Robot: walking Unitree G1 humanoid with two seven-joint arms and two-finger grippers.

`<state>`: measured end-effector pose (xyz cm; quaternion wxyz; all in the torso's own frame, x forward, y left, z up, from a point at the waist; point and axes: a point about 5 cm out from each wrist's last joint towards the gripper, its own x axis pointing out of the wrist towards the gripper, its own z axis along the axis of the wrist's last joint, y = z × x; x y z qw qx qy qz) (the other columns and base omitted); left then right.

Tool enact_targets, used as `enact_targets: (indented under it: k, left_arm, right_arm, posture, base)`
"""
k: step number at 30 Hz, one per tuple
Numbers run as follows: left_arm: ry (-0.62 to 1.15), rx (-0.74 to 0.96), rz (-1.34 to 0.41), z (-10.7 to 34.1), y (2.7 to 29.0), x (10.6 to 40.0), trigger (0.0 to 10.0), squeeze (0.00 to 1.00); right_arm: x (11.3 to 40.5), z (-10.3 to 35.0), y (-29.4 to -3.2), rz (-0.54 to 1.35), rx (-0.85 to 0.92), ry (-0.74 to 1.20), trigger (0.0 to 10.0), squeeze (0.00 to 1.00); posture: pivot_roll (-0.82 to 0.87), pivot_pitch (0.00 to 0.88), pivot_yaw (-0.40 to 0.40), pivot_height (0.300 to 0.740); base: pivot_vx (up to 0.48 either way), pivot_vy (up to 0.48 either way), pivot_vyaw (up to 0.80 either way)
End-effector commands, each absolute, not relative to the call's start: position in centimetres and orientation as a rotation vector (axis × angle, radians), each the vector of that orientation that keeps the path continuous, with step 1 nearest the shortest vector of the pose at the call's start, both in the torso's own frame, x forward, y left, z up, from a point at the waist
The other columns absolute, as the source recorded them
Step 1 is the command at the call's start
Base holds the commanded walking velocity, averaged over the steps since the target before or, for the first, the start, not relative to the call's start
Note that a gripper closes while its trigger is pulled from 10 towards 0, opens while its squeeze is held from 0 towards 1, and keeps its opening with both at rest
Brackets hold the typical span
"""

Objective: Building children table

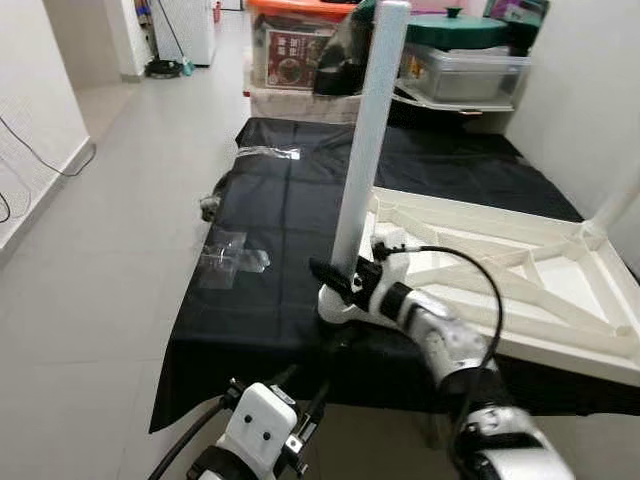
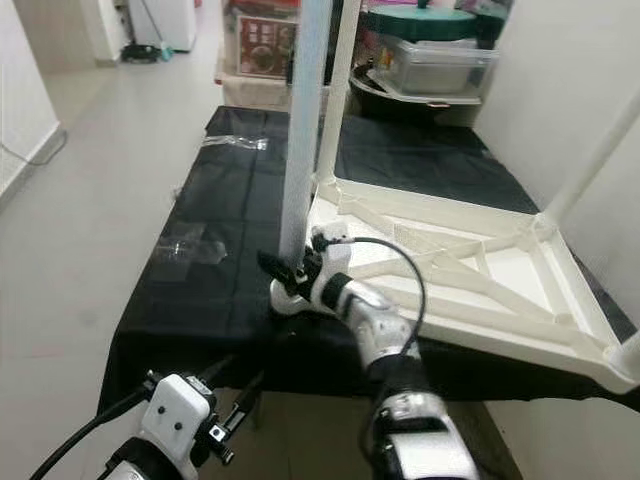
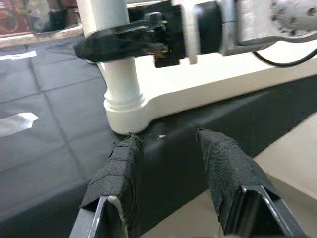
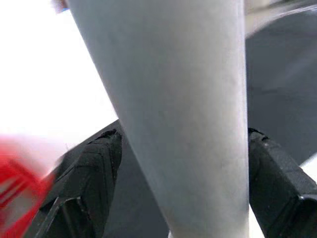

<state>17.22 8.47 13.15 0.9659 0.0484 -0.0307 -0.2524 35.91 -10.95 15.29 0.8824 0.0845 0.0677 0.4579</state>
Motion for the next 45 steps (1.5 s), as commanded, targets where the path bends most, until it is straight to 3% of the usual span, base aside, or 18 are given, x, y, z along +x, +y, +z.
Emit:
enact_targets:
  k: [1, 8, 9, 10, 17, 20, 24, 25, 27, 29, 36, 37, 38, 39, 41, 42, 44, 45]
  left_arm:
    - [-0.051, 0.091, -0.518, 12.9, 8.4, 17.2, 10.0, 0.00]
    - [-0.053, 0.096, -0.510, 13.0, 8.5, 17.1, 10.0, 0.00]
    - [-0.053, 0.096, -0.509, 13.0, 8.6, 17.1, 10.0, 0.00]
    - [-0.053, 0.096, -0.509, 13.0, 8.6, 17.1, 10.0, 0.00]
    - [-0.052, 0.096, -0.507, 13.1, 8.6, 17.1, 10.0, 0.00]
    - [-0.051, 0.095, -0.509, 13.1, 8.6, 17.2, 10.0, 0.00]
    - [-0.050, 0.092, -0.512, 13.0, 8.6, 17.2, 10.0, 0.00]
    - [-0.050, 0.092, -0.512, 13.0, 8.6, 17.2, 10.0, 0.00]
    - [-0.049, 0.092, -0.514, 13.0, 8.7, 17.2, 10.0, 0.00]
    - [-0.048, 0.092, -0.517, 13.0, 8.6, 17.3, 10.0, 0.00]
    - [-0.048, 0.095, -0.521, 12.9, 8.5, 17.3, 10.0, 0.00]
    - [-0.048, 0.095, -0.522, 12.9, 8.5, 17.3, 10.0, 0.00]
    - [-0.048, 0.095, -0.522, 12.9, 8.5, 17.3, 10.0, 0.00]
    - [-0.048, 0.095, -0.521, 12.9, 8.4, 17.2, 10.0, 0.00]
    - [-0.048, 0.095, -0.521, 12.9, 8.4, 17.2, 10.0, 0.00]
    - [-0.047, 0.094, -0.520, 12.9, 8.4, 17.2, 10.0, 0.00]
    - [-0.047, 0.094, -0.520, 12.9, 8.4, 17.2, 10.0, 0.00]
    - [-0.047, 0.092, -0.521, 12.9, 8.4, 17.2, 10.0, 0.00]
  right_arm:
    - [35.1, 15.0, -9.2, 1.134, 0.188, 0.177, 10.0, 0.00]
    - [34.4, 15.7, -7.1, 1.406, 0.096, 0.195, 10.0, 0.00]
    - [34.3, 15.8, -6.4, 1.427, 0.084, 0.191, 3.5, 0.00]
    - [34.3, 15.8, -6.0, 1.437, 0.079, 0.189, 0.0, 0.00]
    - [34.9, 15.8, -5.1, 1.315, 0.070, 0.128, 0.0, 0.00]
    - [36.0, 15.5, -5.6, 1.081, 0.083, 0.113, 0.0, 0.00]
    - [38.0, 14.7, -8.8, 0.452, 0.113, 0.139, 0.0, 0.00]
    - [38.0, 14.7, -8.8, 0.452, 0.113, 0.139, 0.0, 0.00]
    - [37.8, 13.8, -12.0, 0.046, 0.111, 0.163, 0.0, 0.00]
    - [37.1, 13.7, -12.7, -0.096, 0.135, 0.150, 0.0, 0.00]
    - [34.8, 13.2, -9.9, -0.205, 0.229, 0.136, 0.0, 0.00]
    - [34.6, 13.1, -9.0, -0.193, 0.243, 0.144, 3.1, 0.00]
    - [34.6, 13.1, -9.0, -0.193, 0.243, 0.144, 3.1, 0.00]
    - [34.6, 13.3, -8.3, -0.149, 0.243, 0.121, 10.0, 0.53]
    - [34.6, 13.3, -8.3, -0.149, 0.243, 0.121, 10.0, 0.53]
    - [34.6, 13.6, -7.6, -0.111, 0.249, 0.100, 10.0, 1.00]
    - [34.6, 13.6, -7.6, -0.111, 0.249, 0.100, 10.0, 1.00]
    - [35.1, 13.8, -7.3, -0.039, 0.276, 0.081, 10.0, 0.20]
  posture:
    - [0.12, 0.045, -0.097, 0.740]
    - [0.14, 0.053, -0.103, 0.740]
    - [0.14, 0.053, -0.103, 0.740]
    - [0.14, 0.053, -0.103, 0.740]
    - [0.14, 0.065, -0.099, 0.740]
    - [0.13, 0.064, -0.099, 0.740]
    - [0.12, 0.063, -0.093, 0.740]
    - [0.12, 0.063, -0.093, 0.740]
    - [0.12, 0.061, -0.092, 0.740]
    - [0.12, 0.061, -0.092, 0.740]
    - [0.13, 0.047, -0.095, 0.740]
    - [0.13, 0.046, -0.098, 0.740]
    - [0.13, 0.046, -0.098, 0.740]
    - [0.13, 0.042, -0.099, 0.740]
    - [0.13, 0.042, -0.099, 0.740]
    - [0.13, 0.042, -0.100, 0.740]
    - [0.13, 0.042, -0.100, 0.740]
    - [0.13, 0.042, -0.100, 0.740]
  base:
    - [0.000, 0.000, 0.00]
    - [0.000, 0.000, 0.00]
    - [0.000, 0.000, 0.00]
    - [0.000, 0.000, 0.00]
    - [0.000, 0.000, 0.00]
    - [0.000, 0.000, 0.00]
    - [0.000, 0.000, 0.00]
    - [0.000, 0.000, 0.00]
    - [0.000, 0.000, 0.00]
    - [0.000, 0.000, 0.00]
    - [0.000, 0.000, 0.00]
    - [0.000, 0.000, 0.00]
    - [0.000, 0.000, 0.00]
    - [0.000, 0.000, 0.00]
    - [0.000, 0.000, 0.00]
    - [0.000, 0.000, 0.00]
    - [0.000, 0.000, 0.00]
    - [0.000, 0.000, 0.00]
